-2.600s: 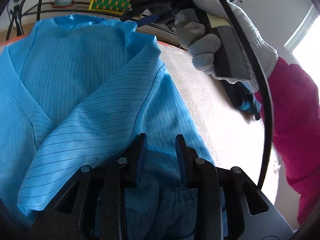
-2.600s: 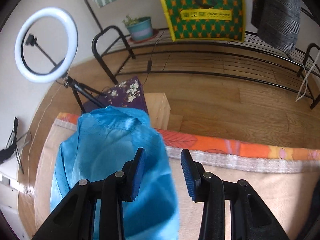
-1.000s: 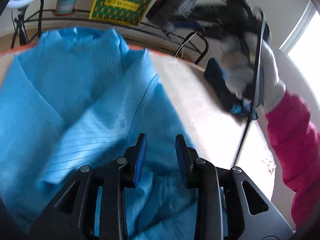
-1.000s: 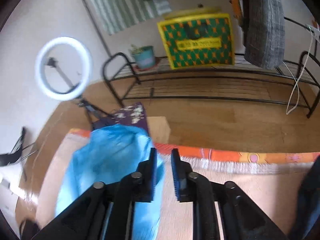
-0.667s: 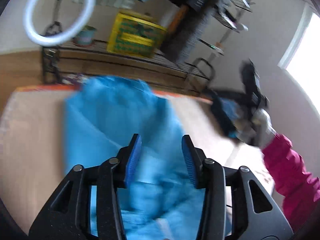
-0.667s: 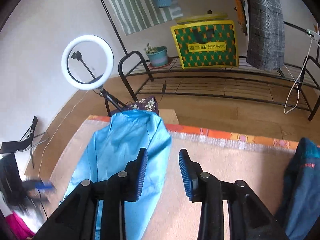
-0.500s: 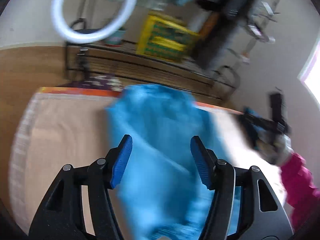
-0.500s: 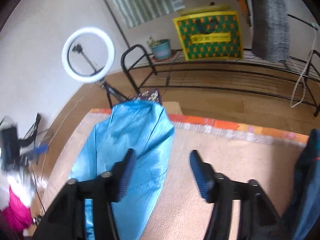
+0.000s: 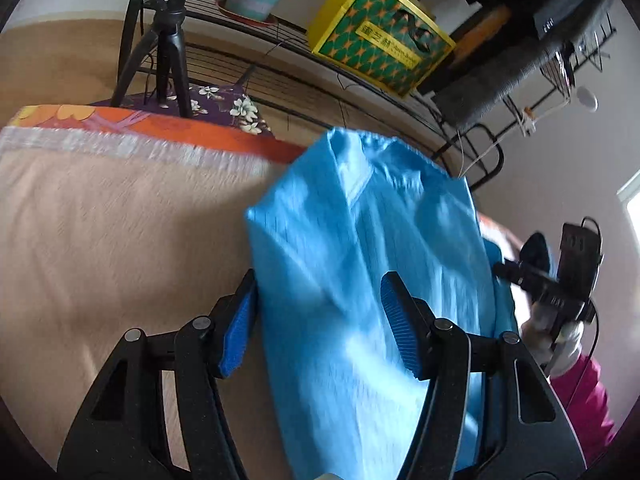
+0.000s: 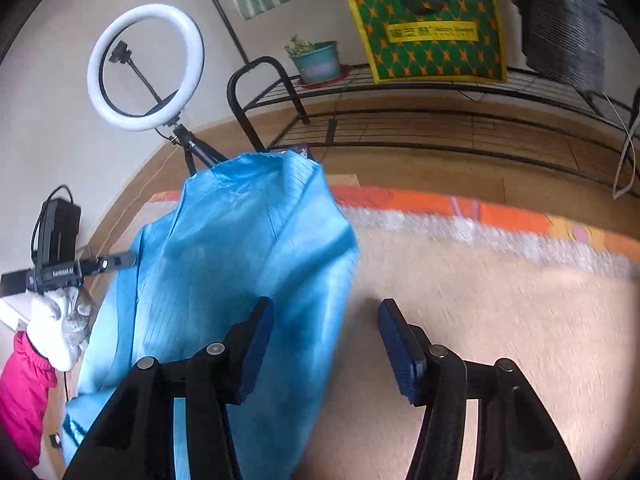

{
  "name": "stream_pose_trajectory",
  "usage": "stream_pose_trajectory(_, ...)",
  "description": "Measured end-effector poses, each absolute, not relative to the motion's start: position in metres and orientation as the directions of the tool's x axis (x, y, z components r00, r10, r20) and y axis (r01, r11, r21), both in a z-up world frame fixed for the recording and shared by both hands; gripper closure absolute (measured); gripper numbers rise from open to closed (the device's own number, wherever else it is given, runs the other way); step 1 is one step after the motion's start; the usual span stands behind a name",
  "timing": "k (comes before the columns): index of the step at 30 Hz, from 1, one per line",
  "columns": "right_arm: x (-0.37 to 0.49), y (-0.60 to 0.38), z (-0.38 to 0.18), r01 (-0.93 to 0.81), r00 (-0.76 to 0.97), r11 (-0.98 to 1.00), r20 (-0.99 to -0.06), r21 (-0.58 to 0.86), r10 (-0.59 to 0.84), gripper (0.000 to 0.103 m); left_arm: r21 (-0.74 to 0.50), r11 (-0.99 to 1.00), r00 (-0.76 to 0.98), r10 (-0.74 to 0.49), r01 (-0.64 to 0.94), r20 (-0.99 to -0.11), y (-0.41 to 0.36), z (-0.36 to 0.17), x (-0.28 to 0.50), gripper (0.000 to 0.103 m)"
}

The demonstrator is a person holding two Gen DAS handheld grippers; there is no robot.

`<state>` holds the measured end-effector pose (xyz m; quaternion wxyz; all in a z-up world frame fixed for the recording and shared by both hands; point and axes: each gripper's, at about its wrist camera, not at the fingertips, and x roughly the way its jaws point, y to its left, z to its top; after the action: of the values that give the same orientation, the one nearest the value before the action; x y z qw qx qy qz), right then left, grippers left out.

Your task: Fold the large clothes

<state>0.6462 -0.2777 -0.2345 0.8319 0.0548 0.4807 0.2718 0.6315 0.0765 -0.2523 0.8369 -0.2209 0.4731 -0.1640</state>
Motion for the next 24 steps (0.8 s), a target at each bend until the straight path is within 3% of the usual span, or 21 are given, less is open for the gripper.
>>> stream_pose_trajectory(2,0.652,-0.273,-0.235,-0.401,0.386,0.847,-0.774,0.350,0.502,0.050,-0.491,0.868,0.495,-0.460,0.076,-0.737,0.070,-0.253,0.639,0.045)
stream_pose_trajectory(4,0.656,-0.269,-0.236,-0.397,0.386,0.850,-0.778,0.346,0.497,0.060,-0.411,0.907,0.493,-0.398,0.088,-0.774,0.060,-0.251,0.641,0.071)
stream_pose_trajectory(6,0.657,-0.265,-0.236,-0.395,0.383,0.853,-0.782,0.342,0.491,0.082,-0.348,0.934,0.494,-0.343,0.086,-0.799,0.056,-0.250,0.641,0.093)
stream_pose_trajectory(7,0.657,-0.262,-0.236,-0.398,0.384,0.854,-0.785,0.334,0.486,0.089,-0.350,0.933,0.499,-0.342,0.082,-0.796,0.056,-0.249,0.641,0.097)
stream_pose_trajectory(8,0.655,-0.259,-0.235,-0.399,0.392,0.861,-0.791,0.315,0.470,0.097,-0.364,0.928,0.510,-0.353,0.081,-0.785,0.057,-0.248,0.639,0.099)
stream_pose_trajectory(10,0.652,-0.255,-0.229,-0.404,0.412,0.869,-0.792,0.285,0.451,0.102,-0.369,0.924,0.541,-0.361,0.098,-0.760,0.056,-0.240,0.632,0.101)
stream_pose_trajectory(24,0.589,-0.262,-0.140,-0.417,0.536,0.853,-0.673,0.315,0.510,0.103,-0.344,0.913,0.653,-0.400,0.221,-0.643,0.036,-0.151,0.539,0.103)
